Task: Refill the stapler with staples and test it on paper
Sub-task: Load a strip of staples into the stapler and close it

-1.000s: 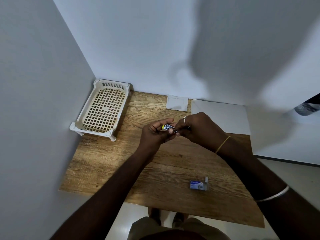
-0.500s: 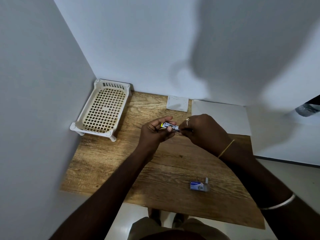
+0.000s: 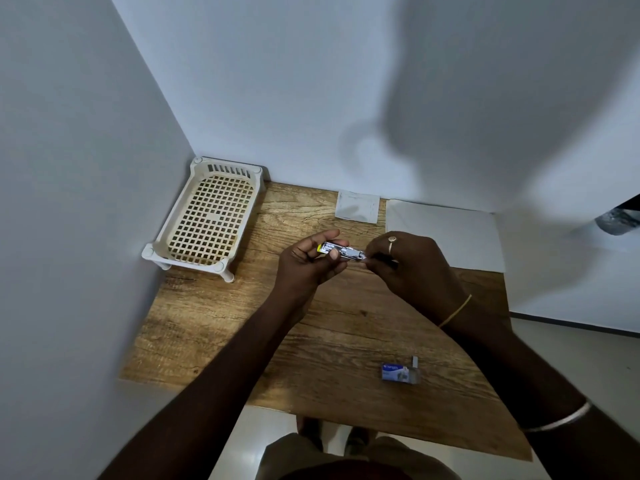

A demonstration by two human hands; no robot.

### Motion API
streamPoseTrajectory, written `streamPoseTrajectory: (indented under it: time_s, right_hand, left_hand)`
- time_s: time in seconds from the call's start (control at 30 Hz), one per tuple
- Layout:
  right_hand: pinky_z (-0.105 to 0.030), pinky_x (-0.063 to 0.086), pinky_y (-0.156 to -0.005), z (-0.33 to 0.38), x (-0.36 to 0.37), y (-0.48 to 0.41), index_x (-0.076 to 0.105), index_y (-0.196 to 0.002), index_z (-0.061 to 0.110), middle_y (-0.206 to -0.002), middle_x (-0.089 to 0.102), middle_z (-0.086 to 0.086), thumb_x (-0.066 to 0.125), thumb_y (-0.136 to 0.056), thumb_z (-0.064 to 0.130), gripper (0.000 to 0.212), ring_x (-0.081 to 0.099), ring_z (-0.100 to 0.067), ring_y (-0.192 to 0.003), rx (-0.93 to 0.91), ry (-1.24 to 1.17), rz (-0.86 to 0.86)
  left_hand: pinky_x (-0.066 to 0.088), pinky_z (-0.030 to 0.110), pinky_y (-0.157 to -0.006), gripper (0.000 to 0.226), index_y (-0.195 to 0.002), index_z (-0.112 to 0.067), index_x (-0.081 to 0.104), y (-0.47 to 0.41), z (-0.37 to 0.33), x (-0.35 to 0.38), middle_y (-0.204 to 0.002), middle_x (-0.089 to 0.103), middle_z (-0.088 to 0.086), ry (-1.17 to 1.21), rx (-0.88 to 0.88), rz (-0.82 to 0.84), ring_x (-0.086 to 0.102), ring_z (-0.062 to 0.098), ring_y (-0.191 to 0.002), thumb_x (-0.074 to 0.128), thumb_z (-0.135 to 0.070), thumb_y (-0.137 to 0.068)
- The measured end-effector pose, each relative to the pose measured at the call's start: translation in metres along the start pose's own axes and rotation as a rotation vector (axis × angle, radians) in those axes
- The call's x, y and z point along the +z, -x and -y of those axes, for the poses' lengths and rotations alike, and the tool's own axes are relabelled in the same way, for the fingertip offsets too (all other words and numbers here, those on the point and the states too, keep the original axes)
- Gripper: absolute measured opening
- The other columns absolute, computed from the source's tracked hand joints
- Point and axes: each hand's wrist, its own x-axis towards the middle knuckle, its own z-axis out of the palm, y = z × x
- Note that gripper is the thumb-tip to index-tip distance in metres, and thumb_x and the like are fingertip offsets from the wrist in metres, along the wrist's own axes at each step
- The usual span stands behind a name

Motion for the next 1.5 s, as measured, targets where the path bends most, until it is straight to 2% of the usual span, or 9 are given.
streamPoseTrajectory:
  time_s: [0.13,0.33,0.53,0.73,0.87,1.0,1.13,1.37,1.5]
  right_hand:
    - [-0.038,0.054,-0.064,-0.002,0.001,0.000,0.072,-0.086,0.013,-0.084,0.070,-0.003,0.074,-0.087,0.022,0.009,0.064,-0.021,-0.074,-0.001,0.060,0.050]
    - [-0.040,0.055,-0.072,-0.003,0.004,-0.005,0.077,-0.100,0.017,-0.091,0.071,-0.004,0.071,-0.091,0.024,0.013,0.066,-0.023,-0.082,0.009,0.068,0.127]
    - [-0.040,0.054,-0.070,-0.001,0.008,-0.005,0.075,-0.098,0.016,-0.090,0.068,-0.004,0.066,-0.094,0.026,0.014,0.064,-0.024,-0.082,-0.009,0.125,0.135]
    - [-0.036,0.056,-0.066,-0.001,0.006,-0.002,0.078,-0.095,0.018,-0.087,0.075,-0.001,0.076,-0.086,0.022,0.011,0.069,-0.019,-0.076,0.019,0.031,0.007]
    - [-0.036,0.057,-0.066,-0.001,0.009,-0.001,0.080,-0.100,0.018,-0.092,0.076,0.000,0.078,-0.084,0.022,0.016,0.069,-0.017,-0.077,0.021,0.038,0.004]
    - [-0.036,0.058,-0.064,-0.002,0.011,-0.002,0.079,-0.104,0.019,-0.092,0.075,0.001,0.077,-0.086,0.021,0.019,0.068,-0.017,-0.077,0.024,0.048,0.013]
    - [-0.037,0.056,-0.062,-0.001,0.012,-0.002,0.078,-0.106,0.020,-0.093,0.073,-0.001,0.073,-0.089,0.023,0.018,0.067,-0.021,-0.077,-0.003,0.103,0.038]
    - [-0.037,0.055,-0.061,0.001,0.011,-0.004,0.074,-0.110,0.018,-0.095,0.069,-0.005,0.057,-0.100,0.027,0.022,0.065,-0.026,-0.081,-0.075,0.280,0.101]
    - [-0.035,0.052,-0.059,0.001,0.012,-0.003,0.076,-0.107,0.017,-0.093,0.069,-0.006,0.061,-0.098,0.026,0.020,0.063,-0.027,-0.083,-0.089,0.302,0.083]
  left_hand:
    - [0.060,0.033,-0.081,0.032,-0.120,-0.013,0.070,-0.001,0.002,-0.001,-0.114,0.075,0.013,-0.019,0.011,0.009,0.072,0.027,-0.108,0.071,-0.006,-0.089]
    - [0.060,0.033,-0.082,0.031,-0.120,-0.014,0.070,-0.001,0.004,-0.001,-0.113,0.076,0.011,-0.039,0.007,0.019,0.072,0.025,-0.108,0.071,-0.005,-0.090]
    - [0.060,0.034,-0.083,0.033,-0.122,-0.016,0.071,-0.001,0.005,-0.004,-0.116,0.075,0.012,-0.045,0.013,0.016,0.072,0.026,-0.110,0.070,-0.004,-0.091]
    - [0.060,0.034,-0.083,0.032,-0.120,-0.017,0.072,-0.002,0.005,-0.004,-0.116,0.075,0.013,-0.040,0.014,0.004,0.071,0.028,-0.111,0.073,-0.008,-0.090]
    - [0.060,0.033,-0.083,0.036,-0.119,-0.017,0.071,-0.002,0.004,-0.002,-0.116,0.075,0.012,-0.020,-0.001,0.005,0.071,0.027,-0.111,0.077,-0.016,-0.083]
    - [0.060,0.032,-0.081,0.035,-0.118,-0.018,0.072,-0.002,0.005,0.000,-0.113,0.076,0.010,-0.005,-0.020,-0.005,0.073,0.024,-0.108,0.075,-0.013,-0.083]
    - [0.060,0.032,-0.081,0.031,-0.118,-0.017,0.072,-0.002,0.007,-0.002,-0.112,0.076,0.009,-0.033,-0.023,-0.011,0.073,0.024,-0.107,0.069,-0.002,-0.091]
    - [0.060,0.034,-0.082,0.031,-0.119,-0.016,0.070,-0.003,0.006,-0.001,-0.114,0.076,0.011,-0.061,-0.025,-0.010,0.072,0.026,-0.110,0.070,-0.004,-0.091]
    - [0.060,0.032,-0.081,0.031,-0.119,-0.016,0.070,-0.003,0.007,-0.001,-0.112,0.076,0.010,-0.046,-0.035,-0.018,0.073,0.024,-0.108,0.069,-0.003,-0.091]
